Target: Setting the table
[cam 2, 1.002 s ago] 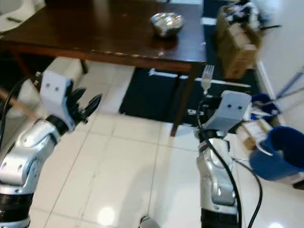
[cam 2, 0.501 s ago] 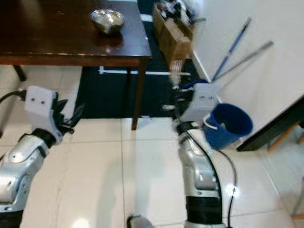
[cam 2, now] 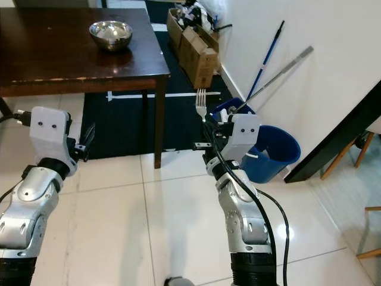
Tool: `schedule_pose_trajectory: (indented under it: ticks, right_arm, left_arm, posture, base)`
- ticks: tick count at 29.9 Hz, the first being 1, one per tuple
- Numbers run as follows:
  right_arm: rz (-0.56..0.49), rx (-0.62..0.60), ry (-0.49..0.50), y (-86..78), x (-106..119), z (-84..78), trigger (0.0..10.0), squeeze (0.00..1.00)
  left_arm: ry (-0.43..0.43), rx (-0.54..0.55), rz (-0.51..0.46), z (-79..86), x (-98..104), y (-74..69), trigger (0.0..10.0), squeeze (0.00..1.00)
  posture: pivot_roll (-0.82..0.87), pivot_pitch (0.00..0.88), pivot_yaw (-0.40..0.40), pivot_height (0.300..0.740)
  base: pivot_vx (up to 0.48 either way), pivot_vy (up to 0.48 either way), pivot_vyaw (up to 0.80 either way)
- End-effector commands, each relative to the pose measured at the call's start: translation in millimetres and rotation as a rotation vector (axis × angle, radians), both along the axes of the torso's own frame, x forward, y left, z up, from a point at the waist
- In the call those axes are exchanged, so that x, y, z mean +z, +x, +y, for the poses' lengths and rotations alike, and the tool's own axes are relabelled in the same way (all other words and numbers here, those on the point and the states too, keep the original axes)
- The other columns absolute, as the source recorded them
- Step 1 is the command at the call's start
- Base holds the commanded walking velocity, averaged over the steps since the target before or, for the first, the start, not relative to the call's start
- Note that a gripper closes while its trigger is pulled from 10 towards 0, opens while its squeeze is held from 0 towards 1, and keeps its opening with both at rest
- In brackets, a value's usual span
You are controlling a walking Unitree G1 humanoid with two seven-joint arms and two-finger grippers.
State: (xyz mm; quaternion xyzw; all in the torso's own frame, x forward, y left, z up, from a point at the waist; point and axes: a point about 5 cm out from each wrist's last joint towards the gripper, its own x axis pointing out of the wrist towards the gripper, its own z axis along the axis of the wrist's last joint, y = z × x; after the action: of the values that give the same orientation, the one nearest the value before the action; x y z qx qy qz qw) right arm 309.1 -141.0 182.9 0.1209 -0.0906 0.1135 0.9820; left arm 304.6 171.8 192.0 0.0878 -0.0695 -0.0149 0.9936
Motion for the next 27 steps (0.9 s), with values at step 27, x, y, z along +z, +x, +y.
schedule_pose_trajectory:
  ticks: [27]
  right_arm:
    - [-0.028,-0.030,0.002,2.4,4.0,-10.8,10.0,0.00]
  left_arm:
    - [0.013,0.018,-0.023,-0.3,-2.4,1.5,10.0,0.02]
  posture:
    - [-0.03,0.031,0.011,0.740]
  base:
    - [0.477,0.000,0.00]
